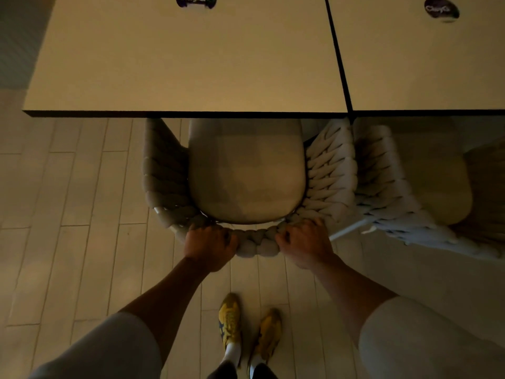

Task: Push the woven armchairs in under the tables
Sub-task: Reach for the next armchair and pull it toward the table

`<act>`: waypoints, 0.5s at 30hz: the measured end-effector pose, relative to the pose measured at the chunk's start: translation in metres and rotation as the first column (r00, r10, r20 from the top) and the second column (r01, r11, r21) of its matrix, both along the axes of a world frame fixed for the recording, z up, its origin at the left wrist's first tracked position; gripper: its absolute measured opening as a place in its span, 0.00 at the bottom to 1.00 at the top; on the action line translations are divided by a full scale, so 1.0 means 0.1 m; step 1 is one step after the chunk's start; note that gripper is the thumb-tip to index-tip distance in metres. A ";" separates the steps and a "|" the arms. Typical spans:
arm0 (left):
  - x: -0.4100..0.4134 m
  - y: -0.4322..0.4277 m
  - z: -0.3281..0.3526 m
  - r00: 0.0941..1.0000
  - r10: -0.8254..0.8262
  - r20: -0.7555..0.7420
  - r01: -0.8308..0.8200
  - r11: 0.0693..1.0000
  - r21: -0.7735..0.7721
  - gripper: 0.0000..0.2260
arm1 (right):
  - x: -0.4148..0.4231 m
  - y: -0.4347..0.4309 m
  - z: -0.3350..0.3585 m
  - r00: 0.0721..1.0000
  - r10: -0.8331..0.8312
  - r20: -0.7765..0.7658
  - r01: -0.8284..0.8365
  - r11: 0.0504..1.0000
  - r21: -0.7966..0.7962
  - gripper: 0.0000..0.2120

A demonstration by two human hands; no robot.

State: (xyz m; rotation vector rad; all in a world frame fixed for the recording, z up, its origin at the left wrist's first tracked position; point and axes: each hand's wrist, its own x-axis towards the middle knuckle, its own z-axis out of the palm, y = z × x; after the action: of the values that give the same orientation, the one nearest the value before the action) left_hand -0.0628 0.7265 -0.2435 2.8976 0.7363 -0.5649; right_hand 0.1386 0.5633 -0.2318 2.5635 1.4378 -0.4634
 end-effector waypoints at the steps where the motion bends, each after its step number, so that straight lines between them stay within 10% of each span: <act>1: -0.01 -0.01 0.02 0.999 -0.026 -0.025 0.026 1.000 -0.008 0.21 | -0.01 -0.01 0.07 0.999 -0.002 -0.040 0.002 1.000 -0.001 0.21; 15: -0.30 -0.27 1.33 0.980 -0.007 -0.197 -0.053 0.953 -0.297 0.40 | -0.18 -0.60 1.28 0.971 -0.043 -0.234 0.002 0.985 -0.172 0.37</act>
State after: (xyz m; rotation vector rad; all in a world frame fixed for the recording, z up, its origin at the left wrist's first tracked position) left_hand -0.0926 0.6998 -0.1104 2.5739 0.6402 -0.8852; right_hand 0.1209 0.5034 -0.1042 2.4555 1.3721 -0.8832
